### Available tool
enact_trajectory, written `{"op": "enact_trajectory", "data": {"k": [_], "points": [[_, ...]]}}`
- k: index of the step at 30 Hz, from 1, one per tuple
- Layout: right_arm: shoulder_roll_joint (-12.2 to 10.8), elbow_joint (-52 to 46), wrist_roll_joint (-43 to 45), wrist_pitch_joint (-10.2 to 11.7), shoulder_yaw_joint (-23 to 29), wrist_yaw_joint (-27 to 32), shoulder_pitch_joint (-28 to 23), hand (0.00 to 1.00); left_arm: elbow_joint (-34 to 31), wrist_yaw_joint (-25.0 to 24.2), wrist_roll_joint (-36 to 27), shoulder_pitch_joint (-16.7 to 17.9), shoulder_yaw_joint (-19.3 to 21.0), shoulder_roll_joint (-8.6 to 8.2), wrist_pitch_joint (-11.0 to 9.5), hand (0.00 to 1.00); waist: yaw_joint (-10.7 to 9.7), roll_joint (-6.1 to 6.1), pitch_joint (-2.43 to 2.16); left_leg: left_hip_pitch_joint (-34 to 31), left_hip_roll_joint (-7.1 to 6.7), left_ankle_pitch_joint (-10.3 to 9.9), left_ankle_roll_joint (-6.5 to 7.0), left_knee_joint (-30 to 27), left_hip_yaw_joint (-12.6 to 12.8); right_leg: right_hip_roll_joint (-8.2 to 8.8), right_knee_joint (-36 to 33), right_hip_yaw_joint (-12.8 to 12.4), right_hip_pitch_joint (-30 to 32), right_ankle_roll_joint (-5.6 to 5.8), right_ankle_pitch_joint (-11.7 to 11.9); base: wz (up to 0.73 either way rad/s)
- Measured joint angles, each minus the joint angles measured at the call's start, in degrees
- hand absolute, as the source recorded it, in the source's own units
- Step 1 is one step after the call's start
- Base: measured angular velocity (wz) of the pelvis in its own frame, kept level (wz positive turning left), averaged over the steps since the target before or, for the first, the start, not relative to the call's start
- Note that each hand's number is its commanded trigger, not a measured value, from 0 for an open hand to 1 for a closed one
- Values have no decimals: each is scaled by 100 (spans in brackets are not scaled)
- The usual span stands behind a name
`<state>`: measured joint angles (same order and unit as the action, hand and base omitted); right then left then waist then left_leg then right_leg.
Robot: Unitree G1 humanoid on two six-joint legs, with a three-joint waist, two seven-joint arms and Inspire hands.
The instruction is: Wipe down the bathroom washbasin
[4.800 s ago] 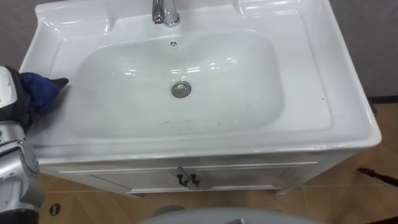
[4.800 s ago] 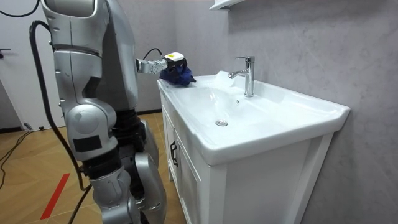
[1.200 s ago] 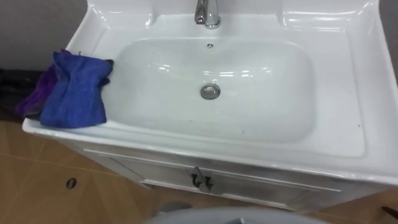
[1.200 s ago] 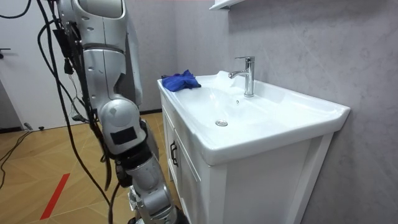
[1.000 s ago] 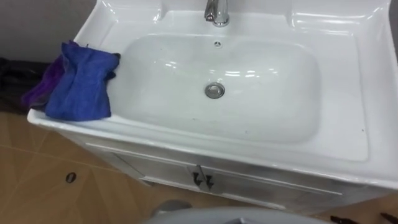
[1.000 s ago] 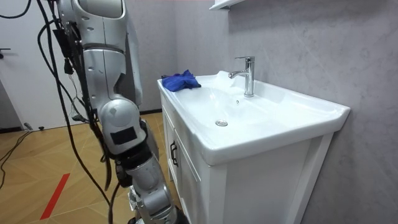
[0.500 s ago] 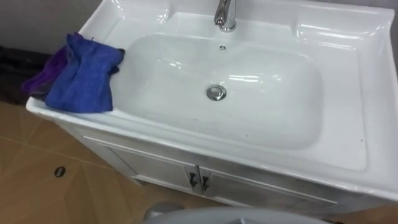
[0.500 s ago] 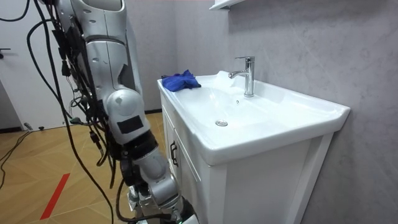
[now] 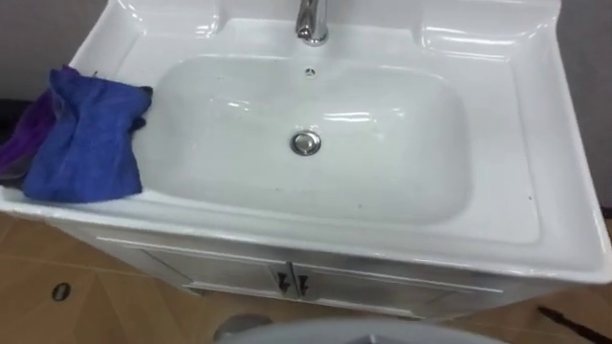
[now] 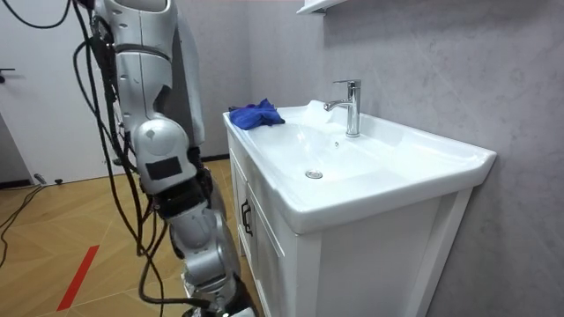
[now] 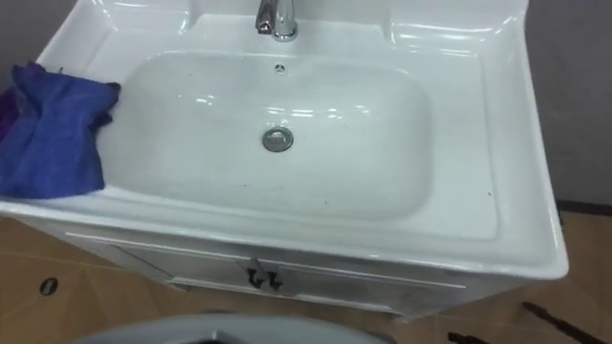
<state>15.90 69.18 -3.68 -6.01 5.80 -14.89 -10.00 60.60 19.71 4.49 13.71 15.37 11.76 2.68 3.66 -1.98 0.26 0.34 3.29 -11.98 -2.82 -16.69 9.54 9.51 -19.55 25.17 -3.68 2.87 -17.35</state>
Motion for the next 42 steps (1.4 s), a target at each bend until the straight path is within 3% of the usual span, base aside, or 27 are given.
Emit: {"op": "enact_trajectory", "data": {"k": [4, 10, 14, 19, 25, 33, 42], "points": [[-52, 1, 173, -151, -10, 41, 73, 0, 5, -470, 148, -254, -255, 6, 103, 0, -233, -18, 13, -18, 1, -64, 49, -13, 212, 14, 15, -166, 109, 41, 57, -24], [-106, 9, 256, -240, -11, 123, 106, 0, 141, -960, 198, -551, -338, -1, 183, 0, -304, -50, 12, 16, 6, -172, 140, -63, 533, 26, -2, -446, 165, 108, 218, -24], [-108, -8, 259, -391, -15, 175, 106, 0, 316, -1052, 197, -673, -336, -1, 271, 0, -301, -69, 7, 61, 2, -281, 204, -38, 607, 26, 27, -469, 168, 166, 330, -10], [-118, -39, 269, -427, -126, 172, 87, 0, 388, -1168, 206, -633, -326, 8, 398, 0, -197, -112, 17, 108, -8, -316, 272, 39, 685, 15, 138, -465, 133, 203, 511, -12], [-149, -37, 298, -592, -239, 163, 114, 0, 425, -1301, 257, -569, -327, 31, 451, 0, -155, -210, -7, 82, 8, -333, 314, -44, 662, -24, 314, -469, 76, 213, 639, -1], [-236, -38, 449, -664, -233, 150, 131, 0, 420, -1439, 541, -376, -314, 37, 606, 0, -149, -200, -15, 24, 8, -342, 352, -85, 666, -38, 385, -501, 72, 224, 738, 0], [-254, -19, 414, -654, -200, 357, 196, 0, 409, -1625, 1096, -315, -380, 38, 641, 0, -196, -92, -24, 24, 11, -345, 357, -109, 649, -38, 389, -491, 45, 225, 739, 0]]}}
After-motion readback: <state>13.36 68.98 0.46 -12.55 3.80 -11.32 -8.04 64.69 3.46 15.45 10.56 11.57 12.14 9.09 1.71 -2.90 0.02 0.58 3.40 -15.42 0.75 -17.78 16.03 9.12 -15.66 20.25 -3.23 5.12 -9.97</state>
